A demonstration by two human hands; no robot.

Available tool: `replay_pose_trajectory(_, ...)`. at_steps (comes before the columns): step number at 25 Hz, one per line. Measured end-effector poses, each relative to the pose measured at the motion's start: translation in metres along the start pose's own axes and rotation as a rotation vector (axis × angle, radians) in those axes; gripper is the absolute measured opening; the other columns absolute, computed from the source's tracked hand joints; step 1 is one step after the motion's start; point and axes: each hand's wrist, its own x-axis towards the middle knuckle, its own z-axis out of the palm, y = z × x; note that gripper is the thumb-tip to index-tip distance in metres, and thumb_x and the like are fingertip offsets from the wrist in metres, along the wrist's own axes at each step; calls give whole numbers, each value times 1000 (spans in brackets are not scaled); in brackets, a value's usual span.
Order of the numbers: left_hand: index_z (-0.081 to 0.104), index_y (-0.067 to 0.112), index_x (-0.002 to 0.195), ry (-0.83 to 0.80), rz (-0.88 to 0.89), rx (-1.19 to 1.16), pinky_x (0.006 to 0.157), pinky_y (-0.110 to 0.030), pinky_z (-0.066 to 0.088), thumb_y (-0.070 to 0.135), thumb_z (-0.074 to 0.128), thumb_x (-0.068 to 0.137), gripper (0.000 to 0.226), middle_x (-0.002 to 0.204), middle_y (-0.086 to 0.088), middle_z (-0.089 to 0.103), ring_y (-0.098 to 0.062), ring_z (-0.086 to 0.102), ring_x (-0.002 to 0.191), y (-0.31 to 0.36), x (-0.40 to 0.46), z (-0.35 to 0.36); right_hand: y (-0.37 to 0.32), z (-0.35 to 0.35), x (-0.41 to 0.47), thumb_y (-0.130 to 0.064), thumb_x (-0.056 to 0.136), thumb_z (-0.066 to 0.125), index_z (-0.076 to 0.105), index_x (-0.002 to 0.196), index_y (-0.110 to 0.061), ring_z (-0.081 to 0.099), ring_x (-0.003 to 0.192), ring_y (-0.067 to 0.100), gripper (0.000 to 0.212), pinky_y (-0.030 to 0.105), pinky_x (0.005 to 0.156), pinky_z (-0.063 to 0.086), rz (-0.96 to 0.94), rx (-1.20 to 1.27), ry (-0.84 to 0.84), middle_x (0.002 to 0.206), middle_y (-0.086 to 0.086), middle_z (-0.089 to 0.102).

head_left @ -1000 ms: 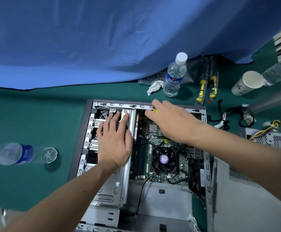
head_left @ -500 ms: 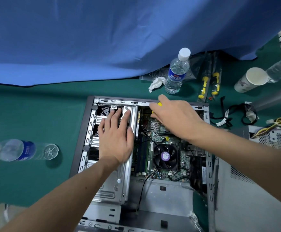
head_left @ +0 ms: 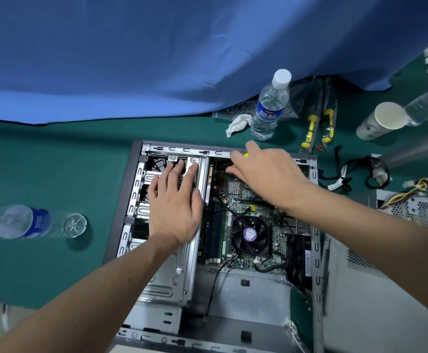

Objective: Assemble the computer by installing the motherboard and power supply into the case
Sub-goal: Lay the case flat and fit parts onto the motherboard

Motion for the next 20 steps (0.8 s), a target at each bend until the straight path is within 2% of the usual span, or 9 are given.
replay_pose_trajectory(3, 38, 26, 149, -5, -3, 1, 116, -47, 21, 39, 30, 97, 53, 153, -4, 39, -21, 25, 146, 1, -1, -1, 2, 2, -1, -29, 103, 45, 42, 112, -12, 43, 66, 27, 19, 38, 53, 37, -3, 170, -19, 114, 13, 39)
replay_pose_trajectory(5, 37, 27, 149, -1, 0, 1, 116, -47, 21, 39, 30, 97, 54, 153, -4, 38, -21, 24, 146, 1, 1, -1, 9, 2, -2, -7, 92, 52, 41, 118, -14, 45, 72, 27, 29, 42, 59, 44, -58, 302, -69, 119, 11, 35)
replay_pose_trajectory(6, 37, 27, 149, 1, 2, -1, 116, -47, 21, 39, 30, 97, 53, 153, -4, 39, -21, 24, 146, 1, 1, 0, 11, 1, -3, -5, 92, 53, 43, 117, -15, 48, 71, 28, 28, 42, 59, 46, -74, 297, -73, 116, 10, 38)
replay_pose_trajectory(8, 38, 27, 148, 6, 4, -1, 116, -46, 20, 39, 30, 97, 53, 152, -4, 39, -21, 25, 145, 2, 0, 0, 9, 1, -4, -24, 102, 48, 48, 111, -13, 56, 66, 30, 14, 38, 53, 45, -19, 158, -10, 106, 9, 48)
replay_pose_trajectory(11, 38, 27, 148, 9, -2, 0, 116, -46, 20, 39, 30, 97, 53, 152, -4, 39, -21, 25, 145, -1, -1, 2, 2, 3, -1, -46, 104, 34, 46, 107, -13, 57, 66, 29, 35, 35, 52, 35, 83, 58, 2, 95, 8, 48)
replay_pose_trajectory(13, 39, 26, 148, 15, 4, -6, 115, -47, 21, 38, 31, 97, 53, 152, -4, 40, -21, 26, 145, -2, -2, 1, 4, 3, -3, -30, 102, 44, 42, 113, -12, 48, 64, 23, 20, 38, 55, 39, 39, 253, -20, 104, 9, 39)
replay_pose_trajectory(16, 39, 26, 147, 21, 7, -10, 115, -48, 22, 38, 32, 97, 52, 151, -4, 40, -22, 26, 144, 0, 0, 1, 9, 1, -7, -4, 92, 52, 44, 113, -14, 46, 64, 21, 25, 42, 57, 45, -55, 318, -80, 109, 8, 36)
replay_pose_trajectory(18, 39, 26, 147, 22, 7, -9, 115, -48, 22, 38, 31, 97, 53, 151, -4, 40, -22, 26, 144, 1, 1, 2, 7, 1, -6, -21, 102, 51, 46, 105, -11, 51, 60, 24, 12, 39, 51, 45, -8, 169, -16, 101, 8, 42)
replay_pose_trajectory(20, 38, 26, 148, 20, 2, -8, 115, -48, 22, 38, 31, 97, 53, 151, -4, 40, -22, 26, 144, 1, 0, 2, 1, 1, -2, -44, 105, 37, 45, 102, -11, 48, 58, 26, 34, 35, 49, 36, 71, 28, 6, 93, 7, 46)
